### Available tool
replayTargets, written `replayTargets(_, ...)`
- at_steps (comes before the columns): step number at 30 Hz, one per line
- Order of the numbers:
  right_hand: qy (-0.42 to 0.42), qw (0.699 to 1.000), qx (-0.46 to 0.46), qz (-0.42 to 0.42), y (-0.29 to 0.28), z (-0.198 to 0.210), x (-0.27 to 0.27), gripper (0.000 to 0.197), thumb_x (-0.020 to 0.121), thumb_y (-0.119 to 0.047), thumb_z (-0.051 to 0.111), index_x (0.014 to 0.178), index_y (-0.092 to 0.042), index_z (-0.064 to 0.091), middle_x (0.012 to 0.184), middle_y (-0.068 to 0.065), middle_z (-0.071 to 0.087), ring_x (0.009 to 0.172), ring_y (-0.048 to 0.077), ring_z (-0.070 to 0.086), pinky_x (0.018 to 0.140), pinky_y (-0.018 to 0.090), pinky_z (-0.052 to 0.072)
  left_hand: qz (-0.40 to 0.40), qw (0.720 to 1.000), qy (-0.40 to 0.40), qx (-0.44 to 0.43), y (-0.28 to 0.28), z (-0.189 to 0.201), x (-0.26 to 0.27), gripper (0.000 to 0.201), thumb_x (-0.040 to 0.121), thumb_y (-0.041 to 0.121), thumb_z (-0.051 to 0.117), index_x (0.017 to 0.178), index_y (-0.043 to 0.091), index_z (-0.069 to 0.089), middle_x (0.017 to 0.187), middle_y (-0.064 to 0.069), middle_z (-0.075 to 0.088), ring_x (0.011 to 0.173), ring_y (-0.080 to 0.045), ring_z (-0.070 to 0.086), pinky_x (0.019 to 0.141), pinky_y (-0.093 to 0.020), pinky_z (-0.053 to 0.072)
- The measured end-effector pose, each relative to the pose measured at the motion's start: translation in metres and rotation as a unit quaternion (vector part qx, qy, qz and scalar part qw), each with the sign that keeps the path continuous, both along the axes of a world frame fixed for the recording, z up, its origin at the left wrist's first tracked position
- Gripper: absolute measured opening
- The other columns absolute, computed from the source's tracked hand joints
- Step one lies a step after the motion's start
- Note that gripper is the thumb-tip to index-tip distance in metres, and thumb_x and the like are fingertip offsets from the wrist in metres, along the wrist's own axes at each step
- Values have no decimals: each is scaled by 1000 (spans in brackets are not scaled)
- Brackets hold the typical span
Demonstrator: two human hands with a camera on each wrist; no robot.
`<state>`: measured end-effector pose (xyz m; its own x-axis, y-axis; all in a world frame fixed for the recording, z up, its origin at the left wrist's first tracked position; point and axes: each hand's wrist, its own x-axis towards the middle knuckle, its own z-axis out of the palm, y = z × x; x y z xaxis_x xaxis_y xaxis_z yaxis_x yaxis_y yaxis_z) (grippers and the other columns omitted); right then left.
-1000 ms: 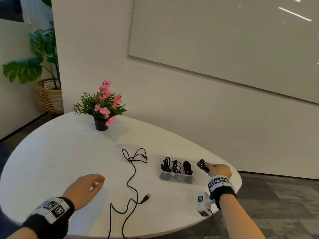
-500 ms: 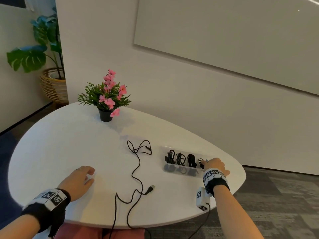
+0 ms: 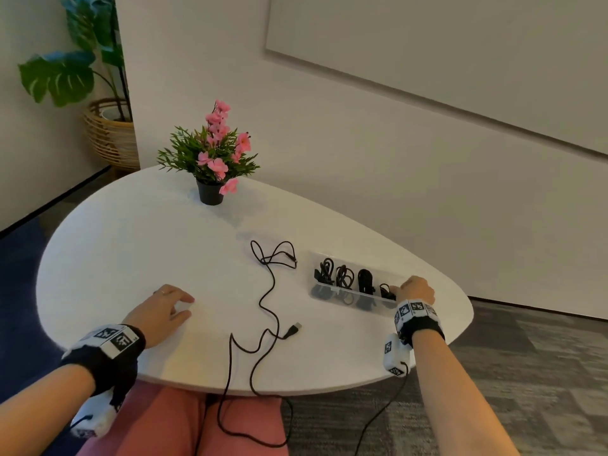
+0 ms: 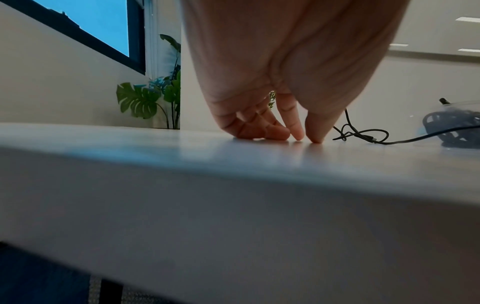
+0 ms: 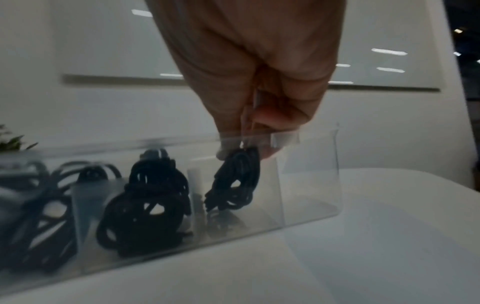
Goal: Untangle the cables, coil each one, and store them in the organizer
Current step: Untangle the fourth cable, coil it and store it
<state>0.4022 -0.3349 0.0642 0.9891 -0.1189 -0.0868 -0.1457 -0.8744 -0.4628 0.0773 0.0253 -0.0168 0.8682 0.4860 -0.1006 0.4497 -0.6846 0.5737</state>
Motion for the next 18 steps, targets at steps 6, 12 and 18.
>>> replayTargets(6, 4, 992, -92, 84, 7, -3, -10, 21, 87, -19, 65, 96, 0, 69, 98, 15, 53, 101, 32, 57, 81, 32, 49, 3, 1000, -1, 8, 0, -3, 0, 23, 91, 27, 55, 114, 26, 57, 117, 5, 44, 87, -9, 52, 80, -23, 41)
replayTargets(12, 23, 969, -211, 126, 12, 6, -9, 10, 82, -9, 65, 78, -1, 61, 84, 11, 64, 87, 29, 65, 63, 27, 50, 9, 1000, -6, 16, 0, -6, -1, 23, 92, 29, 55, 115, 26, 57, 117, 5, 45, 89, -9, 51, 81, -23, 42)
replayTargets(18, 60, 899, -380, 212, 8, 12, -6, 66, 76, -20, 69, 134, -10, 39, 135, 14, 41, 125, 33, 39, 101, 42, 40, 20, 1000, -12, 16, -4, -8, -2, 23, 92, 29, 53, 115, 27, 56, 119, 7, 44, 91, -9, 51, 81, -23, 44)
